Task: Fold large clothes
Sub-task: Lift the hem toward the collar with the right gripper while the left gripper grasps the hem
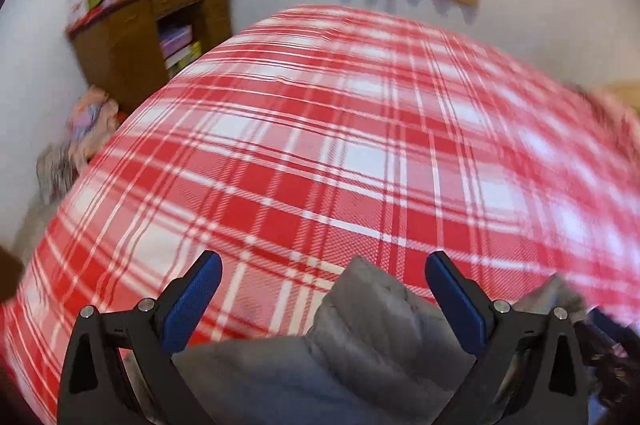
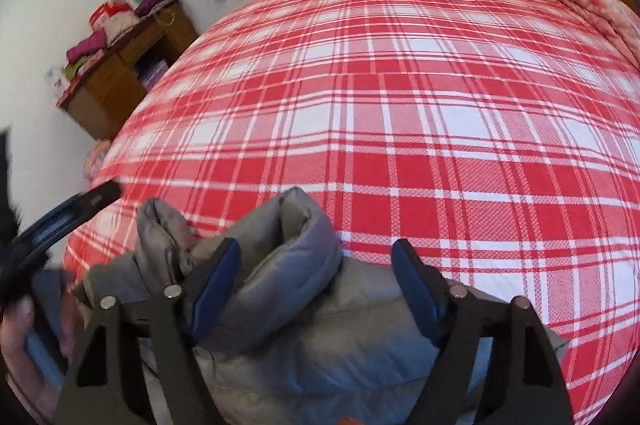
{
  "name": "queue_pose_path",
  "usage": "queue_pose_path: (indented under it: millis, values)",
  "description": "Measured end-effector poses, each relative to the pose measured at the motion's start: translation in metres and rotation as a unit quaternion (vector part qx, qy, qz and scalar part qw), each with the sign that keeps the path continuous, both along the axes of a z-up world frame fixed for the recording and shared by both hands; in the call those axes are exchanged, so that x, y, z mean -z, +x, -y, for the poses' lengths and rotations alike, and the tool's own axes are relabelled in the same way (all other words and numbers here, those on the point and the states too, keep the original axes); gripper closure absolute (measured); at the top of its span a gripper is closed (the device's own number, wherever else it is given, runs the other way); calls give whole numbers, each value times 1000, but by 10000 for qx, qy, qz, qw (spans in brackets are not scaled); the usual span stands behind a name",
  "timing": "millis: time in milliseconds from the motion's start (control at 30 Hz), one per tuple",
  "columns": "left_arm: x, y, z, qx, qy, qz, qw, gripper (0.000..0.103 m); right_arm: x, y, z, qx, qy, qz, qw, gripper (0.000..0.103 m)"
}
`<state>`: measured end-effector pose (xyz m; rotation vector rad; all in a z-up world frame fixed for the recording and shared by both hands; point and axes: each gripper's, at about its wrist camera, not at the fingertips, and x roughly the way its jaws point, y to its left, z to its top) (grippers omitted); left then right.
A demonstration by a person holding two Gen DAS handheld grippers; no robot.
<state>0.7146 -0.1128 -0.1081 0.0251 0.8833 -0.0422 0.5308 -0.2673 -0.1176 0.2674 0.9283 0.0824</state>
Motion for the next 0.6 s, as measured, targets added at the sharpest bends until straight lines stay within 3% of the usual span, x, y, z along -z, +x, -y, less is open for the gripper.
queue_pose_path:
  millis: [133,233,433,533,600]
  values:
    - [27,-8,0,134,558,-323,9978,1,7,-7,3,-291,-33,-82,9995,73]
    - [33,-29,-22,121,687,-327,9970,1,10,-15,5,-399,-69,-14,9992,81]
    - [40,-56,-60,60,488,-552,9973,1,27,-35,8,-392,-170,26,9991,85]
    - [24,-64,-66,-45,336,-328,9989,1,33,-39,13,-288,-155,57,9994,86]
    - [1,-70,-68,-144,145,100,9997,1,35,-40,15,-241,-127,75,9996,86]
